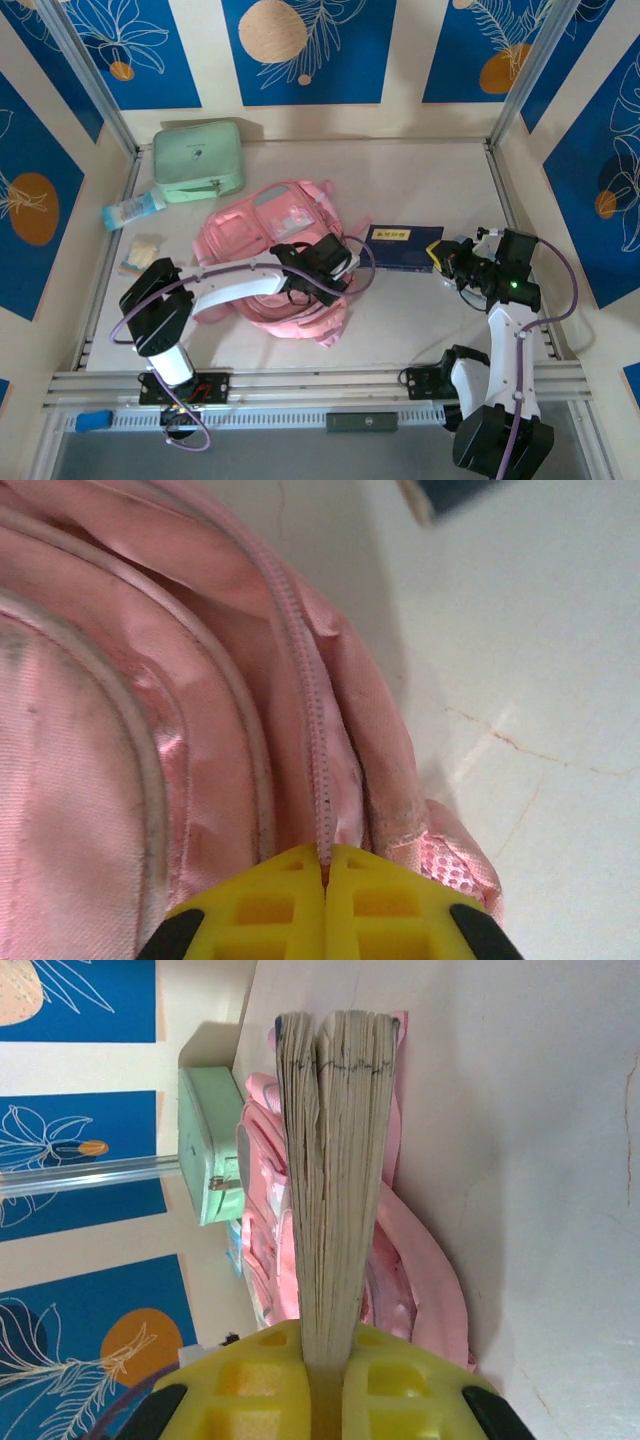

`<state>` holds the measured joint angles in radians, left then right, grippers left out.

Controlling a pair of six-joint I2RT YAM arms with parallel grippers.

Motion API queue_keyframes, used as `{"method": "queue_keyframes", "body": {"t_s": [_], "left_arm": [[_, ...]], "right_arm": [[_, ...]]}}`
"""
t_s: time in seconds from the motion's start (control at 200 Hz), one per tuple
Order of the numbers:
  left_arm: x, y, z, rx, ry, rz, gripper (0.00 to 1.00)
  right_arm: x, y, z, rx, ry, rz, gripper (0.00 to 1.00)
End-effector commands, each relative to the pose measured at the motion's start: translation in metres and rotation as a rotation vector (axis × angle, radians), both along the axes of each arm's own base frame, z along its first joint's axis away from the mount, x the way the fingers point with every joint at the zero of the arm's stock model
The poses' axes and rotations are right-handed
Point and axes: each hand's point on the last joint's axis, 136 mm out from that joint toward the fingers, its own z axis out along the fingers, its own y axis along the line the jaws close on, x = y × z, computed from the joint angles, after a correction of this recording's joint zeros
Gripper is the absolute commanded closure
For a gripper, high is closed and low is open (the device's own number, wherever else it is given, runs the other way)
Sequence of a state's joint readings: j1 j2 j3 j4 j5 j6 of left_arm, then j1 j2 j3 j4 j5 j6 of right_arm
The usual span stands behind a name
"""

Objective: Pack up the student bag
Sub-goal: Open the student bag at the center of the table, then place the book in the student bag.

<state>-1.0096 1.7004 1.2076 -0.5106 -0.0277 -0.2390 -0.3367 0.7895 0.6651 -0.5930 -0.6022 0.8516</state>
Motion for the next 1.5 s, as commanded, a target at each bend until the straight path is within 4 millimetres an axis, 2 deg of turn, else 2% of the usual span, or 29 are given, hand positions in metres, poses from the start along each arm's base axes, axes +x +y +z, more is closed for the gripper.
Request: {"method": "queue_keyframes", "body": {"t_s": [0.0, 0.26, 0.455, 0.58, 0.73, 0.925, 0.99, 1.075, 1.18, 1.275, 1.305, 1.376, 1.436, 1.496], "left_arm": [[0.028, -0.001, 0.063, -0.099, -0.096, 0.099, 1.0], [0.06, -0.014, 0.166, -0.252, -0.23, 0.203, 1.0], [0.087, -0.01, 0.22, -0.33, -0.327, 0.373, 1.0], [0.101, -0.01, 0.243, -0.386, -0.368, 0.461, 1.0], [0.109, -0.017, 0.255, -0.457, -0.367, 0.52, 1.0], [0.116, -0.021, 0.257, -0.477, -0.363, 0.566, 1.0], [0.117, -0.021, 0.258, -0.485, -0.362, 0.576, 1.0], [0.118, -0.02, 0.259, -0.498, -0.358, 0.593, 1.0], [0.118, -0.024, 0.258, -0.512, -0.347, 0.595, 1.0], [0.119, -0.025, 0.26, -0.529, -0.341, 0.604, 1.0], [0.119, -0.026, 0.262, -0.537, -0.342, 0.602, 1.0], [0.12, -0.025, 0.264, -0.542, -0.345, 0.606, 1.0], [0.121, -0.022, 0.266, -0.542, -0.349, 0.61, 1.0], [0.123, -0.018, 0.266, -0.542, -0.346, 0.623, 1.0]], "right_arm": [[-0.002, 0.008, 0.014, -0.006, -0.042, 0.057, 1.0], [-0.016, 0.022, 0.024, -0.057, -0.035, 0.096, 1.0], [-0.03, 0.033, 0.02, -0.14, 0.014, 0.138, 1.0], [-0.032, 0.054, 0.016, -0.126, 0.016, 0.186, 1.0], [-0.019, 0.092, 0.007, -0.069, -0.041, 0.23, 1.0], [0.03, 0.12, -0.002, -0.039, -0.199, 0.078, 1.0], [0.048, 0.133, 0.006, -0.059, -0.294, 0.074, 1.0], [0.068, 0.142, -0.002, -0.109, -0.279, 0.021, 1.0], [0.087, 0.156, 0.009, -0.103, -0.391, -0.021, 1.0], [0.102, 0.165, 0.006, -0.101, -0.394, -0.058, 1.0], [0.106, 0.169, 0.003, -0.093, -0.395, -0.053, 1.0], [0.112, 0.179, 0.01, -0.047, -0.436, -0.03, 1.0], [0.11, 0.184, 0.012, -0.026, -0.417, -0.008, 1.0], [0.102, 0.183, 0.006, -0.065, -0.358, 0.009, 1.0]]}}
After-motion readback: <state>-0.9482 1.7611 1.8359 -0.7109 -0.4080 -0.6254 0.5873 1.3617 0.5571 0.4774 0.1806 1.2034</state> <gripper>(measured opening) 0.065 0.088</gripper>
